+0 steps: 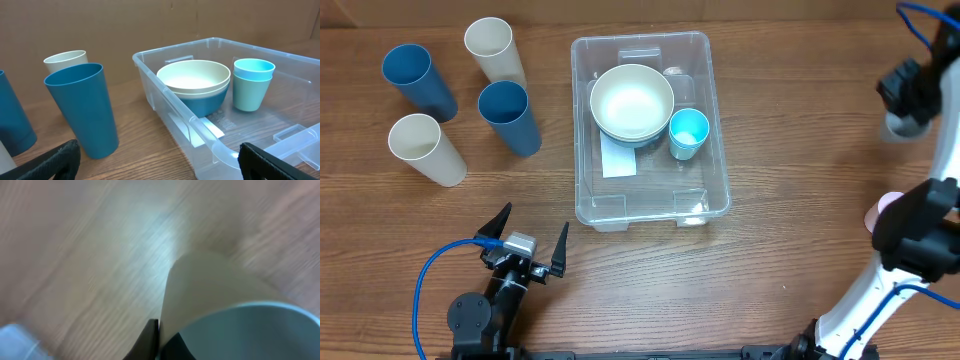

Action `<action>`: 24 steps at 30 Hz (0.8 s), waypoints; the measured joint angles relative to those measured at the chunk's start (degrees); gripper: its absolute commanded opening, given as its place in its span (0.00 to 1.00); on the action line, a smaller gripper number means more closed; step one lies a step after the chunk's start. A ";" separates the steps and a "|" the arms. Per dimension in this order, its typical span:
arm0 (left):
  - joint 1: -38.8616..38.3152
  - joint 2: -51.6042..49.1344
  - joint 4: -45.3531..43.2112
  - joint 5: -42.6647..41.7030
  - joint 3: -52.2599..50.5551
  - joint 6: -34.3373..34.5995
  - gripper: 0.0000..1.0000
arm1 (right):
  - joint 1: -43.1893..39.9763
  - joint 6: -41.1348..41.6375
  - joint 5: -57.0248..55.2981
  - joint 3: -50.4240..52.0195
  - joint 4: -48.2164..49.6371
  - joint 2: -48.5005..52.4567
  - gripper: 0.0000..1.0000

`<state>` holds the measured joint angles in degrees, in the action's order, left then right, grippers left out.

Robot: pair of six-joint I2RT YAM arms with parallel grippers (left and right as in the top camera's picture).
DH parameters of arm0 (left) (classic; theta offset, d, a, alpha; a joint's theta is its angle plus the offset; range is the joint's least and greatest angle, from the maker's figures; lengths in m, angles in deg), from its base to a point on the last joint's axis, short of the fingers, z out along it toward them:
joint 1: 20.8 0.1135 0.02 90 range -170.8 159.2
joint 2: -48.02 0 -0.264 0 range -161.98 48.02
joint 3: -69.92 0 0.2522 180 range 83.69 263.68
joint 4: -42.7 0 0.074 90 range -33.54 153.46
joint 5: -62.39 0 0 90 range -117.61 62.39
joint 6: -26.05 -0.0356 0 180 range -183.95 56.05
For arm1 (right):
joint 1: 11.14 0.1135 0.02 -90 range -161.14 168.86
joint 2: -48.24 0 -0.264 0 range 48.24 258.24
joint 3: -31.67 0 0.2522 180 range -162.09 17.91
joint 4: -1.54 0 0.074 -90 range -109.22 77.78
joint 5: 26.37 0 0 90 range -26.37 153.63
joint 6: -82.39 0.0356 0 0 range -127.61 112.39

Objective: Pack container
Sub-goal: 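Move the right gripper to the grey cup and grasp it, then stack the grey cup onto the cups in the bin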

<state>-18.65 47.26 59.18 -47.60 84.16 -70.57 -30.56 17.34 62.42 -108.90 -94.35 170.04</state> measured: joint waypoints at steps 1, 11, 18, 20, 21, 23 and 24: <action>0.00 0.00 0.00 0.00 0.00 0.00 1.00 | 2.05 -0.63 0.35 -3.04 -2.21 0.00 0.04; 0.00 0.02 0.00 0.00 0.00 0.00 1.00 | 28.35 -4.59 1.14 -18.82 -14.91 0.09 0.04; 0.00 0.00 0.00 0.00 0.00 0.00 1.00 | 39.50 -5.29 1.22 -16.59 -14.82 0.09 0.04; 0.00 0.00 0.00 0.00 0.00 0.00 1.00 | 40.65 -5.31 1.27 -13.27 -14.93 0.09 0.04; 0.00 0.00 0.00 0.00 0.00 0.00 1.00 | 40.79 -5.31 1.27 -12.11 -14.86 0.09 0.04; 0.00 0.00 0.00 0.00 0.00 0.00 1.00 | 40.76 -5.51 1.22 -9.73 -14.47 0.09 0.04; 0.00 0.00 0.00 0.00 0.00 0.00 1.00 | 40.79 -5.73 1.22 -8.81 -14.32 0.09 0.04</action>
<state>-18.65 47.26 59.18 -47.60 84.16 -70.57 10.23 11.62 63.64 -117.71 -108.67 170.13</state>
